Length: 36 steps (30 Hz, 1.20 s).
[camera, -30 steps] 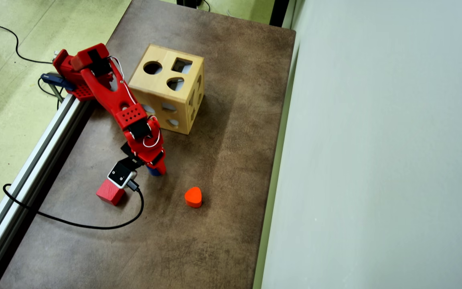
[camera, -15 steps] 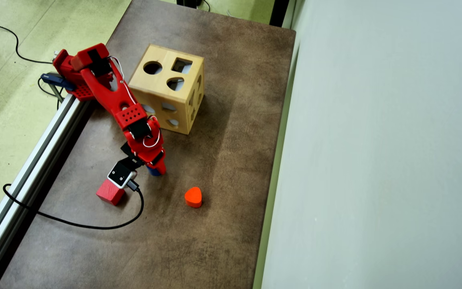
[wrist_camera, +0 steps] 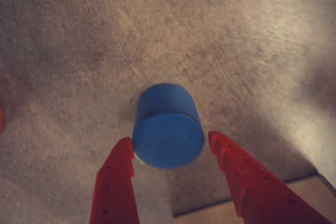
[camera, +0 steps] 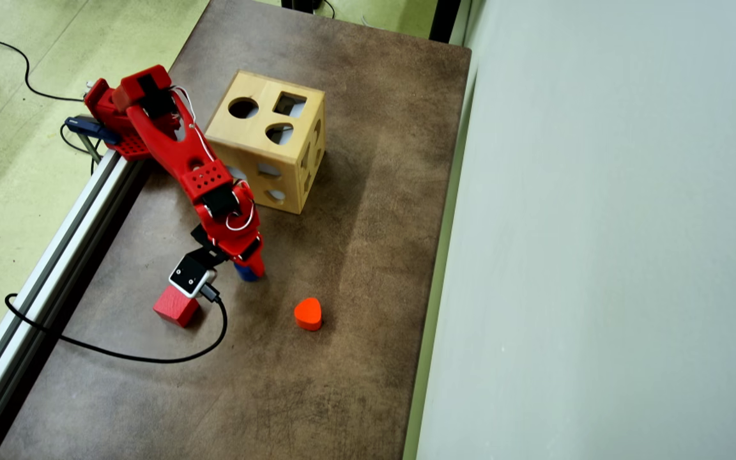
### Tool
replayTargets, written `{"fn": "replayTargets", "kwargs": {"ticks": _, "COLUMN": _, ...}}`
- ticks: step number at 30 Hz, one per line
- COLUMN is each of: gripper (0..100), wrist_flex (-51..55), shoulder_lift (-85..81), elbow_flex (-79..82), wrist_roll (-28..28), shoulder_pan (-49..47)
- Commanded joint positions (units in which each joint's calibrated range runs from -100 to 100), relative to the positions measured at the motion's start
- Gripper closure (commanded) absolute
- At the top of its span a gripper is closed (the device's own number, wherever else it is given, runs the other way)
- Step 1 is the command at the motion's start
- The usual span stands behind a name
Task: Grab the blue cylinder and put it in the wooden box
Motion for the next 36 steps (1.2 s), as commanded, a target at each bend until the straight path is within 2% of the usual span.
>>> {"fn": "replayTargets", "kwargs": {"ticks": 1, "gripper": 77, "wrist_flex": 1.0, "shoulder_lift": -5.2, "elbow_flex": -2.0, "wrist_roll": 0.0, "shoulder_pan": -0.6}}
{"fn": "replayTargets", "kwargs": {"ticks": 36, "gripper": 76, "wrist_flex": 0.6, "shoulder_lift": 3.5, "elbow_flex": -3.8, "wrist_roll": 0.2, "shoulder_pan": -0.7}}
